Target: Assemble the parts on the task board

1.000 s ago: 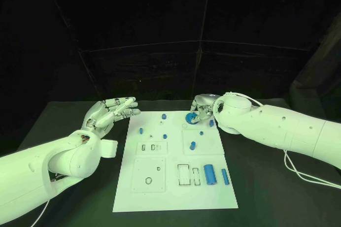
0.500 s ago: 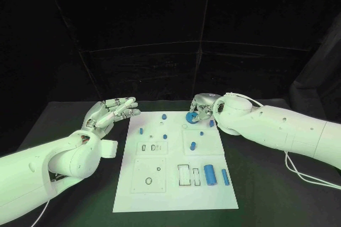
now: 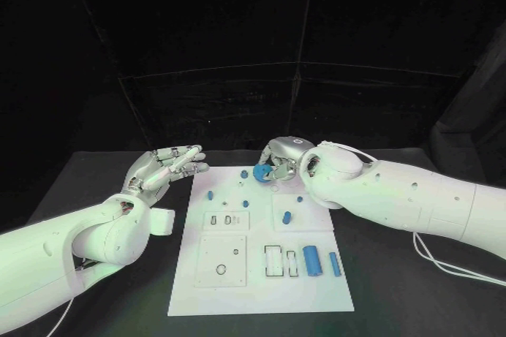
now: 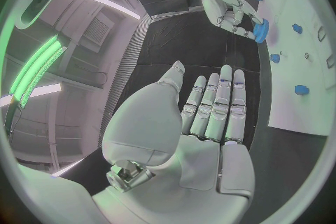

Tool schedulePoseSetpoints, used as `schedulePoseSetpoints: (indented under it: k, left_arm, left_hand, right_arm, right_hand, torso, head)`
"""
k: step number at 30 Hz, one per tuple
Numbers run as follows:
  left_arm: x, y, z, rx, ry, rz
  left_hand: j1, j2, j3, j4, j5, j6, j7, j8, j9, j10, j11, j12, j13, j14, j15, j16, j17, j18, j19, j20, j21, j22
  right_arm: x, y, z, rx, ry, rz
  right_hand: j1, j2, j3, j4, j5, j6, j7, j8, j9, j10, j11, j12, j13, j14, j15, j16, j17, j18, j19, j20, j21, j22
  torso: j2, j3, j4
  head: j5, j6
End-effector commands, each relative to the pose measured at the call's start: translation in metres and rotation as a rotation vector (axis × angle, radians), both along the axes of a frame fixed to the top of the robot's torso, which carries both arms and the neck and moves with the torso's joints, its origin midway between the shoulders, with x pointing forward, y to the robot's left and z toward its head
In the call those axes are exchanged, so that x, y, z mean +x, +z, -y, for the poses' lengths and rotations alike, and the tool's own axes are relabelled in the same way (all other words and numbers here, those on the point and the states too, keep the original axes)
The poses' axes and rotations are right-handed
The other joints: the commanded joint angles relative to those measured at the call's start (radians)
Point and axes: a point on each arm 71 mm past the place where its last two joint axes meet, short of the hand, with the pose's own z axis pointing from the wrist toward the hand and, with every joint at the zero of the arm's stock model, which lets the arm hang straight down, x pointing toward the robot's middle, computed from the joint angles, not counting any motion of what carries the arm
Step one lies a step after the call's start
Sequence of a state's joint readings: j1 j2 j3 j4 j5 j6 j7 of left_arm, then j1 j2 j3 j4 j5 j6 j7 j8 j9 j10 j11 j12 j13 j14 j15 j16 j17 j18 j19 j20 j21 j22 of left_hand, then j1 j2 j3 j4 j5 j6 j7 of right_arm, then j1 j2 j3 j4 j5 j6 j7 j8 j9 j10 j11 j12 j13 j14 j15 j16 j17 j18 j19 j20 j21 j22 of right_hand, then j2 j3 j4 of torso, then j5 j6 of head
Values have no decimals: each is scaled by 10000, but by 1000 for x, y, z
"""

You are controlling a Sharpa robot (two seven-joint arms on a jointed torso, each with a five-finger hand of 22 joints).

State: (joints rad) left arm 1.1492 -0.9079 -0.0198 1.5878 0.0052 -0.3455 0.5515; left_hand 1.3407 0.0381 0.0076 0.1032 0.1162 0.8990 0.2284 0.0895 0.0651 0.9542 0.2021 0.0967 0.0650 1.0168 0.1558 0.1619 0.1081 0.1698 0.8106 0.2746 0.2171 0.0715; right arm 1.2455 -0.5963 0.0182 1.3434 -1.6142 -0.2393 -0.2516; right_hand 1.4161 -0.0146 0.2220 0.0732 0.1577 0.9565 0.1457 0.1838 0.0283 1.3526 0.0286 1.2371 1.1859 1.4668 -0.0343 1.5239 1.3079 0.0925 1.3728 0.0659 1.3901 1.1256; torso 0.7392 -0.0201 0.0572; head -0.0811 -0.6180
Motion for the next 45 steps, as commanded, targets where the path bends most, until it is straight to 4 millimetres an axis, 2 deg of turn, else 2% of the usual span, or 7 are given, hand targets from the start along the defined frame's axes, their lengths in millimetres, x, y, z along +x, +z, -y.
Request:
schedulePoseSetpoints:
  k: [1,5,16,33,36,42,45]
  left_arm:
    - [0,2,3,-45,-181,70]
    - [0,1,3,-44,-178,74]
    - [2,1,4,-38,-169,76]
    - [2,1,4,-28,-158,66]
    - [3,1,4,-27,-160,61]
    - [3,1,4,-29,-175,49]
    - [2,1,4,-28,-179,41]
  left_hand:
    - [10,71,-3,-37,-18,-74,209,-41,-2,-54,-15,-40,-7,54,21,-33,-6,148,74,-20,-50,-11]
    - [17,77,5,-49,-18,-70,208,-42,-1,-52,-16,-41,-7,56,21,-36,-6,148,77,-21,-53,-12]
    - [20,80,8,-53,-18,-69,208,-42,-1,-51,-17,-41,-7,57,20,-37,-5,148,79,-21,-54,-13]
    - [20,80,8,-53,-18,-69,208,-42,-1,-51,-17,-41,-7,57,20,-37,-5,148,79,-21,-54,-13]
    - [20,80,8,-53,-18,-69,208,-42,-1,-51,-17,-41,-7,57,20,-37,-5,148,79,-21,-54,-13]
    - [20,80,8,-53,-18,-69,208,-42,-1,-51,-17,-41,-7,57,20,-37,-5,148,79,-21,-54,-13]
    - [28,86,21,-77,-20,-64,207,-45,0,-48,-18,-45,-7,60,20,-45,-5,148,85,-21,-62,-16]
  right_arm:
    - [-3,2,-18,-63,407,479]
    - [-5,-4,-35,-149,688,286]
    - [-5,-20,-55,-417,978,-225]
    - [4,-23,-50,-625,111,478]
    - [4,-24,-51,-716,173,398]
    - [5,-27,-53,-948,244,91]
    - [6,-29,-53,-1077,238,-132]
  right_hand:
    - [-104,-11,127,37,-24,763,-232,-28,414,-4,63,-72,-13,797,-31,19,1460,-88,67,33,42,16]
    - [-135,-26,157,38,-42,764,-229,-48,412,-8,66,-82,-19,795,-28,15,1452,-89,69,35,44,21]
    - [-240,-116,265,16,-85,743,-206,-142,405,-61,86,-168,-87,790,-15,2,1428,-92,74,48,48,34]
    - [-552,-456,425,-3,-166,502,-86,-474,373,-263,184,-473,-357,787,67,-9,1427,-89,54,117,33,13]
    - [-674,-590,422,11,-232,350,-30,-607,361,-326,234,-560,-434,784,106,-17,1414,-89,45,149,27,5]
    - [-1239,-922,95,264,-152,2,51,-883,365,-460,332,-719,-580,774,197,-36,1384,-77,1,236,-7,-60]
    - [-1811,-1131,-661,795,-157,-591,170,-1181,375,-660,451,-900,-765,755,303,-74,1317,-63,-51,338,-50,-136]
  torso:
    - [9,4,19]
    - [7,-2,50]
    - [23,21,-2]
    - [12,18,-8]
    - [12,17,-10]
    - [3,10,3]
    - [2,8,12]
  head:
    - [-11,-12]
    - [-12,-26]
    - [115,-107]
    - [56,-125]
    - [53,-136]
    - [36,-141]
    - [35,-151]
